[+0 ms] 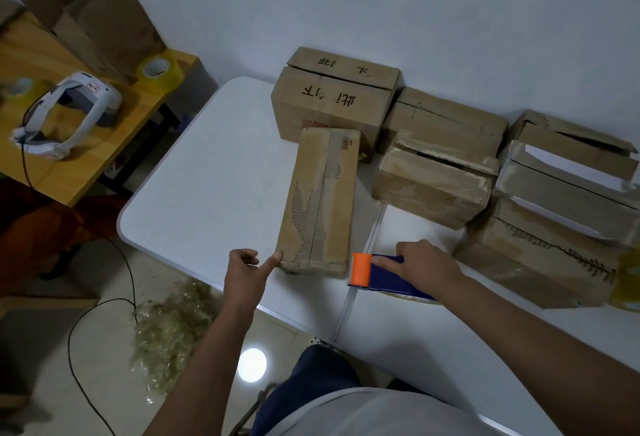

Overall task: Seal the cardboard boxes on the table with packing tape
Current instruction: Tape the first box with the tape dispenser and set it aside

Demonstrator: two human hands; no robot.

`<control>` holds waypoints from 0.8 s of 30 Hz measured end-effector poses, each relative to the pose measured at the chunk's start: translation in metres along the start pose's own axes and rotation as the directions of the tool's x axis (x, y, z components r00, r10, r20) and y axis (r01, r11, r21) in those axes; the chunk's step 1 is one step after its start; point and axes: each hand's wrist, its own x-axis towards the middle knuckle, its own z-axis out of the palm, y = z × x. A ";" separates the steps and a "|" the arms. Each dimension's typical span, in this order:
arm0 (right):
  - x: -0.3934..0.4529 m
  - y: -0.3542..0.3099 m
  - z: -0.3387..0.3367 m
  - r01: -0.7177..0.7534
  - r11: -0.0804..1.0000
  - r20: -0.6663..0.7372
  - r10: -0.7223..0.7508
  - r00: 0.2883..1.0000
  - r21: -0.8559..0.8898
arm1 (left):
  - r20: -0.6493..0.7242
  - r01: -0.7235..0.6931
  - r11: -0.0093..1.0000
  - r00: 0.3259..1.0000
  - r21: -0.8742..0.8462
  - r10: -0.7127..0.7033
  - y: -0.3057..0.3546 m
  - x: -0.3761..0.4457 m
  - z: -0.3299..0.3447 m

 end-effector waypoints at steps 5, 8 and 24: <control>0.003 -0.003 0.003 -0.015 1.000 -0.004 0.015 1.000 -0.022 | 0.073 -0.016 1.000 0.997 0.003 0.015 -0.004 0.004 -0.006; 0.003 -0.002 0.004 -0.025 0.999 -0.004 0.025 1.000 -0.047 | 0.068 -0.041 0.999 0.997 -0.016 0.042 -0.009 0.007 -0.011; -0.003 -0.006 0.008 -0.046 0.998 -0.011 0.046 0.999 -0.040 | -0.040 -0.195 0.978 0.979 0.068 0.198 -0.017 0.018 -0.031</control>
